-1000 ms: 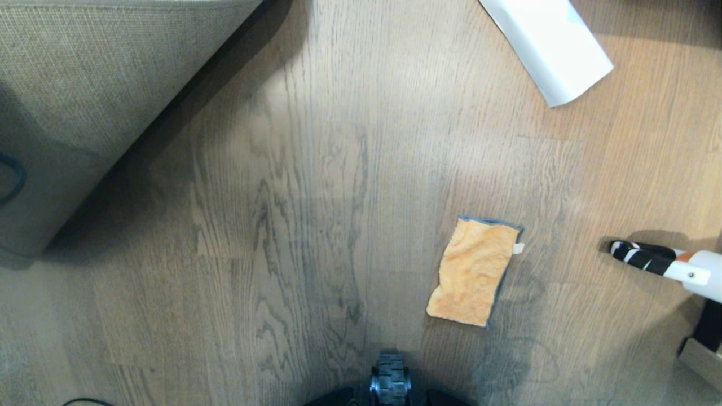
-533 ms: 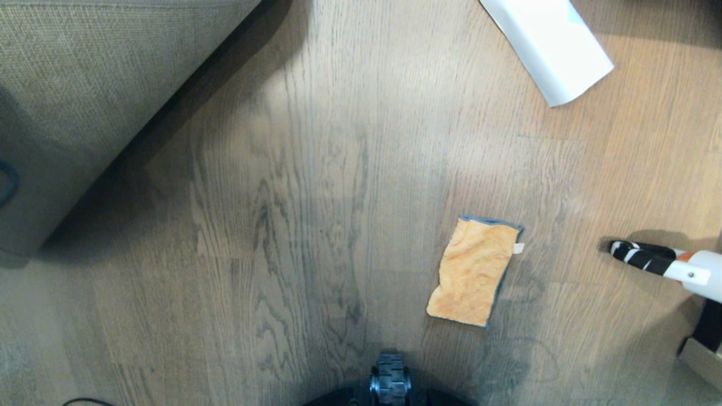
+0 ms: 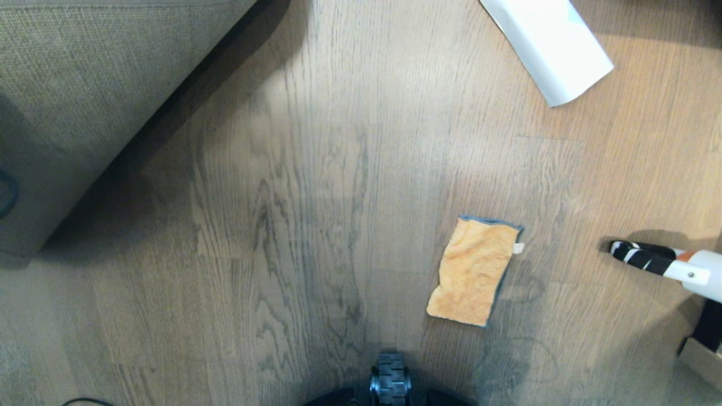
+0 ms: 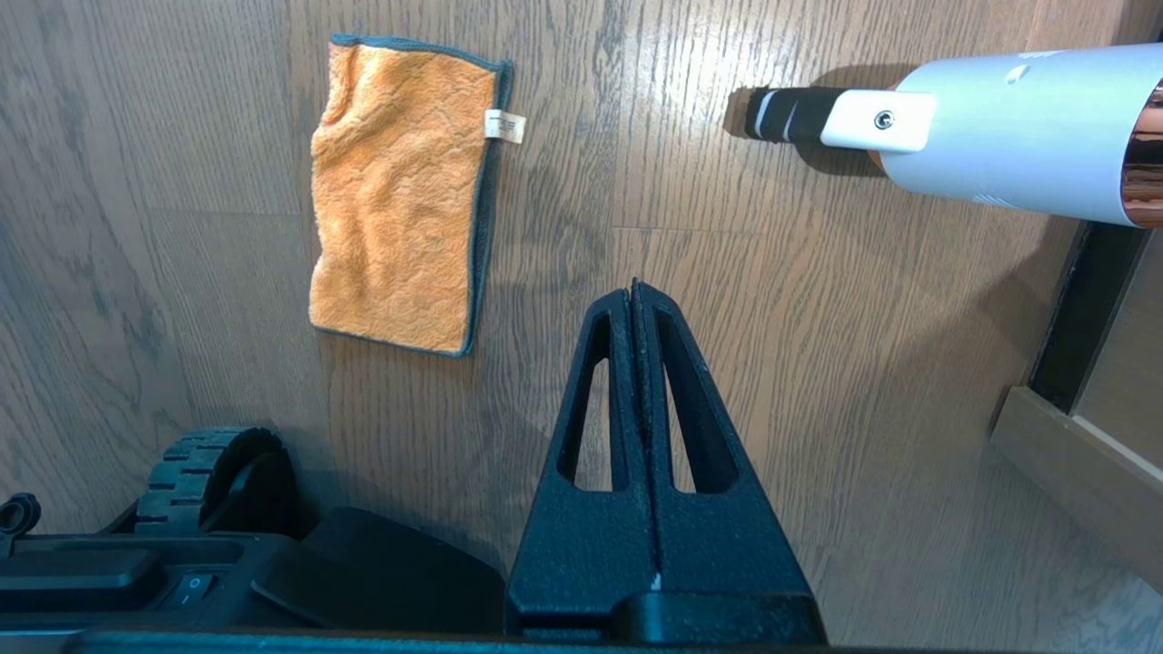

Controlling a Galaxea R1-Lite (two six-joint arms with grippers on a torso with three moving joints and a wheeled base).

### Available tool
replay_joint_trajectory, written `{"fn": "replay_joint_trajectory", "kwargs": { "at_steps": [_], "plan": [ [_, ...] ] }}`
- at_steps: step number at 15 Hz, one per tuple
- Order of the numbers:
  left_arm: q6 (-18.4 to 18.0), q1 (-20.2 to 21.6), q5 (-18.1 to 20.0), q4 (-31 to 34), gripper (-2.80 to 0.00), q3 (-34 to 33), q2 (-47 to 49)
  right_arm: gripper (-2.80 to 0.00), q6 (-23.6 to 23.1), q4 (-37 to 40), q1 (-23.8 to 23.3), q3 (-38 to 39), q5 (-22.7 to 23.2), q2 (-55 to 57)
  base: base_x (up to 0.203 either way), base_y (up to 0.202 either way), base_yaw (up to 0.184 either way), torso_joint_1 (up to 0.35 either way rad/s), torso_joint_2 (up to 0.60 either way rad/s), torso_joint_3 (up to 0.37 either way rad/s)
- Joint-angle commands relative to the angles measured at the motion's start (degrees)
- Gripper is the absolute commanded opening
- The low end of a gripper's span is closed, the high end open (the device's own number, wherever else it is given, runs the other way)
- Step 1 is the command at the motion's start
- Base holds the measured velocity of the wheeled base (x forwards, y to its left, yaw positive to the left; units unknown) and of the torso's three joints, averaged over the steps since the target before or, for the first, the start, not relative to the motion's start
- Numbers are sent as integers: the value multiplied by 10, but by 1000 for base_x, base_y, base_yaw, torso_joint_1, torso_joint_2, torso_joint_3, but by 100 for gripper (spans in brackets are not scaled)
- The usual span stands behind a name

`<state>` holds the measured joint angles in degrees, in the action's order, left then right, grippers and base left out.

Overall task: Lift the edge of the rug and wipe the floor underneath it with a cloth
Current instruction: Lift up the carpet, then pick up the rag

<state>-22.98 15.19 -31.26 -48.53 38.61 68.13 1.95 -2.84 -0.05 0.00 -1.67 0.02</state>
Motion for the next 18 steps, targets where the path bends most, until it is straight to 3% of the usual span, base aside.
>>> {"fn": "replay_joint_trajectory", "kwargs": {
  "at_steps": [1, 8, 18],
  "plan": [
    [-1, 1, -2, -1, -280, -4, 2, -280, 0, -1, 0, 0, 0, 0, 0, 0, 0, 0, 0, 0],
    [1, 3, -2, 0, -280, -41, -1, -280, 0, -1, 0, 0, 0, 0, 0, 0, 0, 0, 0, 0],
    [0, 3, -2, -3, -280, -32, -3, -280, 0, -1, 0, 0, 0, 0, 0, 0, 0, 0, 0, 0]
  ]
}}
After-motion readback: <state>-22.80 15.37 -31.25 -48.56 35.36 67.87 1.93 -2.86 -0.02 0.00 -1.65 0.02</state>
